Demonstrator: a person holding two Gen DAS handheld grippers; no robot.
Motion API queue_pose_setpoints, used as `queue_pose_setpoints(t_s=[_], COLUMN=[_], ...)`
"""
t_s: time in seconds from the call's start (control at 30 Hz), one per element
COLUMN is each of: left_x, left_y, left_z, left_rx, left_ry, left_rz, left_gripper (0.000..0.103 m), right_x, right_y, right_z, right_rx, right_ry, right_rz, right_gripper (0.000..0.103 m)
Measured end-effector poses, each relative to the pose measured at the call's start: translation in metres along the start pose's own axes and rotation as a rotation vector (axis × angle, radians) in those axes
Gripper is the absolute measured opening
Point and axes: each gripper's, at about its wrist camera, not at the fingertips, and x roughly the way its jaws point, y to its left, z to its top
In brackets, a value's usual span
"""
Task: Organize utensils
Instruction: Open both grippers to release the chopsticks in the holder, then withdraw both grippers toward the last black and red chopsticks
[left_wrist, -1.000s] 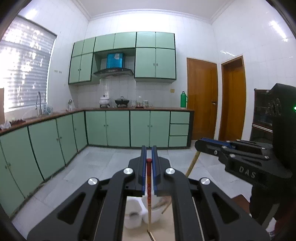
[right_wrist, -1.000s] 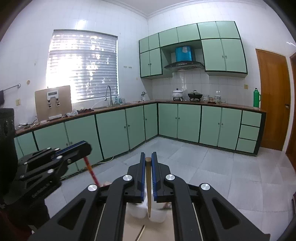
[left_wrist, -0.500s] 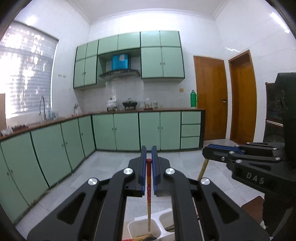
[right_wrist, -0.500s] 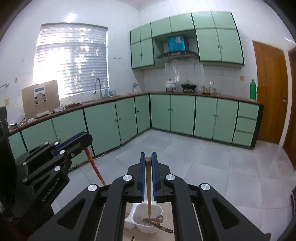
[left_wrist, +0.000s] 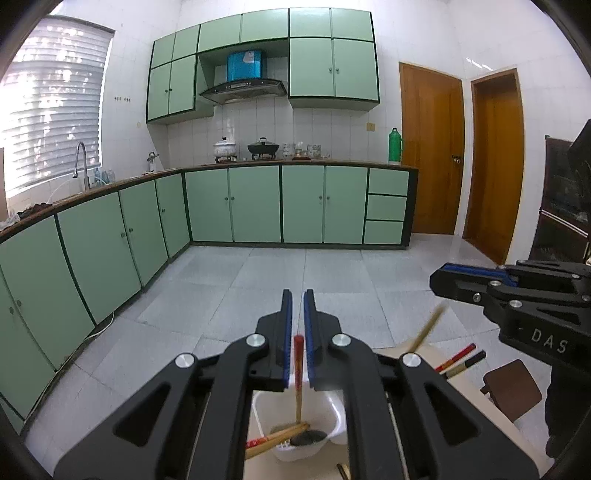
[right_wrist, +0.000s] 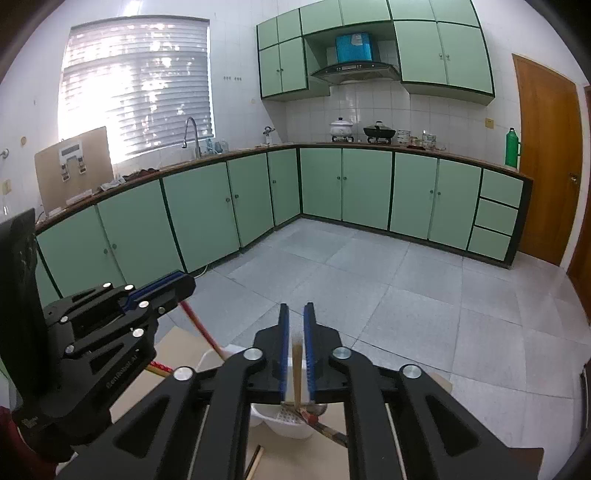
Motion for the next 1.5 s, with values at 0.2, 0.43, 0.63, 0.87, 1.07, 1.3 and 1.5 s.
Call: queue_pose_setpoints(t_s=[0.2, 0.43, 0.63, 0.87, 1.07, 1.3, 1.5], left_x=[-0.030, -0.078, -0.111, -0.138, -0.144, -0.148, -0.147], left_y=[0.011, 0.013, 0.010, 0.009, 0.013, 0.005, 0.007], left_z=[-0.003, -0.031, -0.082, -0.145, -0.186, -0.234, -0.258], left_rx=[-0.024, -0.037, -0.088, -0.086, -0.116, -0.109, -0.126], left_ry=[-0.010, -0.016, 0.046, 0.141, 0.238, 0.327, 0.389], left_rz=[0.015, 0.038, 0.039, 0.078, 0.092, 0.125, 0.140], left_gripper=[0.033, 0.061, 0.069, 0.072, 0.073, 0.073, 0.073], right_x=[-0.028, -0.075, -0.106, -0.117, -0.114, -0.101, -0.095], right_y=[-0.010, -0.012, -0.005, 0.007, 0.021, 0.034, 0.044], right_z=[-0.008, -0.039, -0.083, -0.135, -0.188, -0.236, -0.264], right_rx=[0.023, 0.045, 0.086, 0.092, 0.134, 0.140, 0.160], right_ry=[-0.043, -0.091, -0.102, -0.045, 0.041, 0.147, 0.226], right_rz=[-0.051, -0.095, -0.097, -0.114, -0.101, -0.116, -0.106], right_gripper=[0.044, 0.075, 0.088, 0.095, 0.095, 0.093, 0.080])
